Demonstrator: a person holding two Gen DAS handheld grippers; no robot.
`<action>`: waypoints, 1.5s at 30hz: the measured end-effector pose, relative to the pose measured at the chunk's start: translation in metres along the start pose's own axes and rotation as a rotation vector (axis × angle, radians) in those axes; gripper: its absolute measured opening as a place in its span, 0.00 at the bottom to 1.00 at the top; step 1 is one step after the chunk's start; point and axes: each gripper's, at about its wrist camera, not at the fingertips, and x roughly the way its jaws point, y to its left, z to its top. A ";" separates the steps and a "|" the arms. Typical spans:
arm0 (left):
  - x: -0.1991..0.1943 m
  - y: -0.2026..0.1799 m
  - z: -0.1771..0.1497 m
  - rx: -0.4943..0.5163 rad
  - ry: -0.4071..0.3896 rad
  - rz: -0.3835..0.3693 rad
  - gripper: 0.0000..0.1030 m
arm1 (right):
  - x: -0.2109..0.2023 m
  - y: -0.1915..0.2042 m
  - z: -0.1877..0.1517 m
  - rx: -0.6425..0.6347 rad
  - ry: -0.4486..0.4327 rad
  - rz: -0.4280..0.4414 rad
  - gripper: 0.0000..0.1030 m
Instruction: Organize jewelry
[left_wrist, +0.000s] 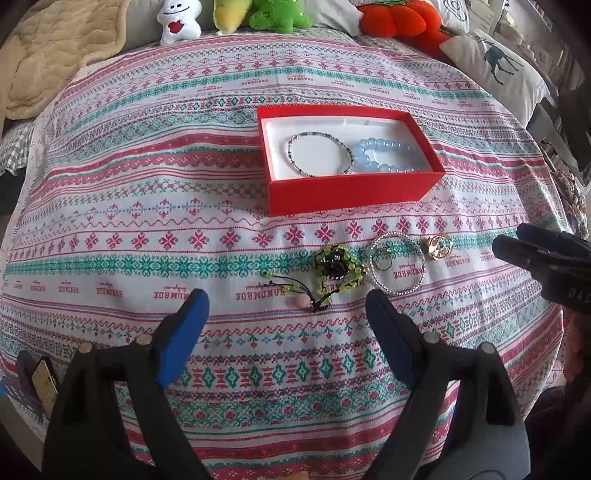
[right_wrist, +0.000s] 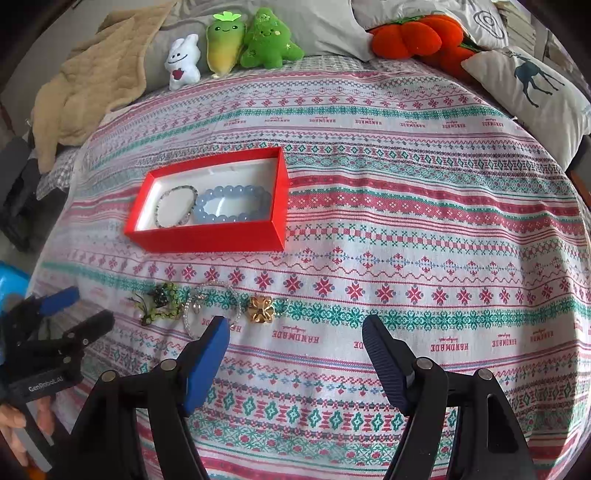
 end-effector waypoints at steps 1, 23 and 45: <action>0.002 0.004 0.000 -0.018 0.014 -0.015 0.84 | 0.002 0.000 -0.001 -0.002 0.008 -0.005 0.73; 0.033 -0.005 0.010 -0.101 0.115 -0.272 0.44 | 0.030 -0.001 -0.003 0.007 0.093 -0.004 0.73; 0.033 -0.045 0.009 0.170 0.057 -0.088 0.07 | 0.034 0.014 -0.004 -0.007 0.119 0.044 0.73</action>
